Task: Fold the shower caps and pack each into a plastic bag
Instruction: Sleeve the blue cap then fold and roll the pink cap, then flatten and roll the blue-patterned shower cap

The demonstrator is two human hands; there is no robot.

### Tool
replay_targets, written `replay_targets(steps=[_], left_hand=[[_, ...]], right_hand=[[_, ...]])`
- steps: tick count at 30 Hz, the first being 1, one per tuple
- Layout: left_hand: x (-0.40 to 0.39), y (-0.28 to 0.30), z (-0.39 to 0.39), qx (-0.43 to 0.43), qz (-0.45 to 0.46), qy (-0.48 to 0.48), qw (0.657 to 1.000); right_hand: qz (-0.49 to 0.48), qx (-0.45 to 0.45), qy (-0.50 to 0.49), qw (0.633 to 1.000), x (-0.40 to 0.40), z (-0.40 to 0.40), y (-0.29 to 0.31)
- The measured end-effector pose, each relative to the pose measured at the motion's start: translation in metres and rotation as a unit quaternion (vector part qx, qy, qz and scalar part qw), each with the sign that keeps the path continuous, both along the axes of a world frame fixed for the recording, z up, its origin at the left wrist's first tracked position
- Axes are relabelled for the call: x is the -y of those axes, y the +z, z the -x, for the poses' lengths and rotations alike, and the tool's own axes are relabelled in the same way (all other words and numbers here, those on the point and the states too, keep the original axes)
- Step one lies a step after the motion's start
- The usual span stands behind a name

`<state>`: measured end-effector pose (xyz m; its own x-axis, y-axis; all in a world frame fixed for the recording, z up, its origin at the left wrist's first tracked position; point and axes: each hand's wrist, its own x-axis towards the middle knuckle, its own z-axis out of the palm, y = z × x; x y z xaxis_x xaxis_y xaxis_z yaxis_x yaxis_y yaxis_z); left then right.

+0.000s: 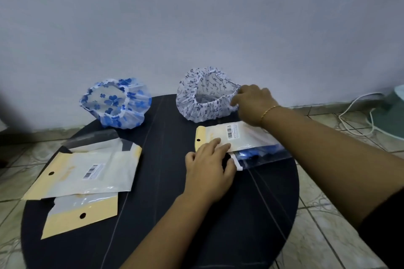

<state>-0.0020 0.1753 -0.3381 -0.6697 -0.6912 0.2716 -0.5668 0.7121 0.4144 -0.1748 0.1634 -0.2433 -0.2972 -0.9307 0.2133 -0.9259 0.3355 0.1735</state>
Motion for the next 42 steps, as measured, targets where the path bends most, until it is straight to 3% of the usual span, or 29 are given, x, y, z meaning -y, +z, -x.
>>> replay_targets(steps=[4, 9, 15, 21, 25, 27, 30, 31, 35, 39, 42], left_hand=[[0.019, 0.006, -0.011, -0.020, -0.056, 0.059, 0.996], [0.042, 0.004, -0.025, -0.061, -0.157, 0.144, 0.975], [0.053, 0.006, -0.036, -0.174, -0.245, 0.157, 0.941], [0.057, 0.016, -0.051, -0.377, -0.389, 0.171, 0.823], [0.049, 0.031, -0.069, -0.502, -0.447, 0.095, 0.734], [0.040, 0.039, -0.079, -0.527, -0.470, 0.077, 0.704], [0.028, 0.047, -0.090, -0.536, -0.513, 0.124, 0.659], [0.024, 0.048, -0.093, -0.524, -0.521, 0.145, 0.658], [0.005, 0.056, -0.104, -0.432, -0.546, 0.136, 0.705], [-0.007, 0.058, -0.120, -0.318, -0.582, 0.054, 0.747], [-0.017, 0.063, -0.128, -0.278, -0.596, -0.017, 0.753]], right_hand=[[0.020, 0.097, 0.072, 0.992, 0.031, -0.027, -0.020], [-0.019, 0.205, 0.035, 0.978, 0.066, -0.032, -0.040], [0.066, 0.243, 0.016, 0.968, 0.065, -0.041, -0.029], [0.159, 0.185, 0.109, 0.964, 0.015, -0.062, 0.001], [0.250, 0.189, 0.161, 0.936, -0.040, -0.082, 0.022], [0.276, 0.206, 0.164, 0.924, -0.068, -0.092, 0.026], [0.312, 0.254, 0.162, 0.901, -0.106, -0.104, 0.025], [0.324, 0.277, 0.162, 0.890, -0.118, -0.109, 0.022], [0.323, 0.358, 0.163, 0.861, -0.147, -0.119, 0.005], [0.269, 0.370, 0.162, 0.874, -0.151, -0.123, -0.009], [0.229, 0.363, 0.165, 0.888, -0.147, -0.127, -0.020]])
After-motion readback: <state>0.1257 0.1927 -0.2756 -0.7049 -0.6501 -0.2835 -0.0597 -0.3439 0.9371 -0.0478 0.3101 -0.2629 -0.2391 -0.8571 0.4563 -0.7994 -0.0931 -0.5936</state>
